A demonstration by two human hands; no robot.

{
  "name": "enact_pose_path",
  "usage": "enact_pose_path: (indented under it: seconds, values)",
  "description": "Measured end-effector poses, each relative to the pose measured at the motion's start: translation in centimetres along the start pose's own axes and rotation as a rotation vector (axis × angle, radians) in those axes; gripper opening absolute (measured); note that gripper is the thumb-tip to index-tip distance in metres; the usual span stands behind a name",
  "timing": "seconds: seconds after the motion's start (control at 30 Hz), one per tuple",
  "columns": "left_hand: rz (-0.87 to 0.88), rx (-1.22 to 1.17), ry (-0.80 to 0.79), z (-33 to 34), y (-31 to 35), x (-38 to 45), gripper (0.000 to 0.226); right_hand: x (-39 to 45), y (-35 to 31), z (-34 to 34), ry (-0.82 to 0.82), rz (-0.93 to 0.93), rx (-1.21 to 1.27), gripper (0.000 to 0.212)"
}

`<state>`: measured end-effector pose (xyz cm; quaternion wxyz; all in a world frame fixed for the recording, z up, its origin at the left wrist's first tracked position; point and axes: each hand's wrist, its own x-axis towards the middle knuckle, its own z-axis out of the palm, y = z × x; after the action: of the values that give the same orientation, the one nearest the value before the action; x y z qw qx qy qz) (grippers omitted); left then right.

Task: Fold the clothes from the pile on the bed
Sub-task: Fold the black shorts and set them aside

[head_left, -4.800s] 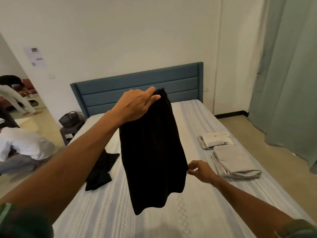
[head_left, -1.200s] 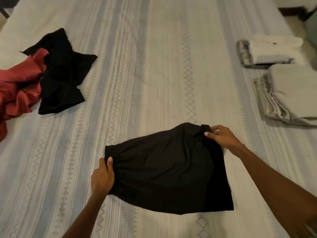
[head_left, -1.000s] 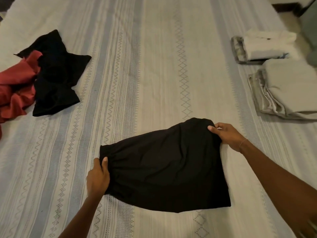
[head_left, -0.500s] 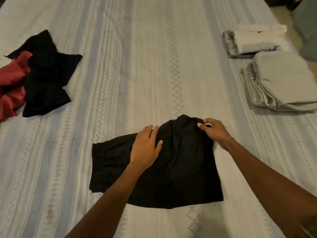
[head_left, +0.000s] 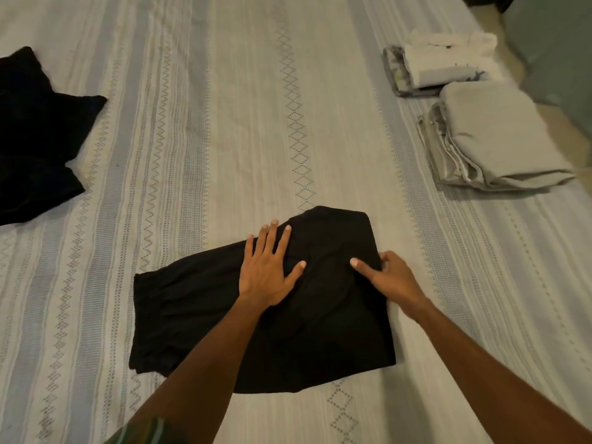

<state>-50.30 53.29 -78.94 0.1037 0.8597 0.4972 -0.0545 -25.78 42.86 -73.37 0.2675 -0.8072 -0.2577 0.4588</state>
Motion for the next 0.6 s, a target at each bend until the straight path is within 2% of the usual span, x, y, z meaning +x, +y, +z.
enact_pose_path:
  seconds: [0.13, 0.27, 0.33, 0.4, 0.47, 0.53, 0.6]
  values:
    - [0.012, 0.035, -0.005, 0.3, 0.1, -0.1, 0.085, -3.4, 4.5, 0.9, -0.067, 0.036, -0.055, 0.055]
    - [0.002, 0.098, -0.054, -0.3, 0.2, 0.1, 0.085, -6.0, 6.0, 0.7, 0.11, 0.007, -0.043, 0.043]
    - [-0.044, 0.138, -0.044, -0.9, 0.9, -0.3, 0.084, -7.3, 6.4, 0.8, 0.043, 0.004, -0.055, 0.042]
    - [-0.099, 0.131, 0.037, -1.4, 2.5, -1.9, 0.08, -8.6, 7.4, 0.8, -0.102, 0.012, -0.041, 0.048]
    - [-0.076, 0.07, 0.11, -1.2, 4.1, -4.2, 0.075, -9.7, 8.9, 0.5, -0.187, -0.009, -0.056, 0.054]
    - [0.03, 0.024, 0.122, -0.3, 5.3, -6.8, 0.073, -10.7, 10.0, 0.1, -0.144, -0.085, -0.028, 0.04]
    - [0.121, 0.004, 0.074, 1.0, 6.1, -8.9, 0.072, -11.6, 10.3, -0.2, -0.064, -0.139, 0.108, 0.019]
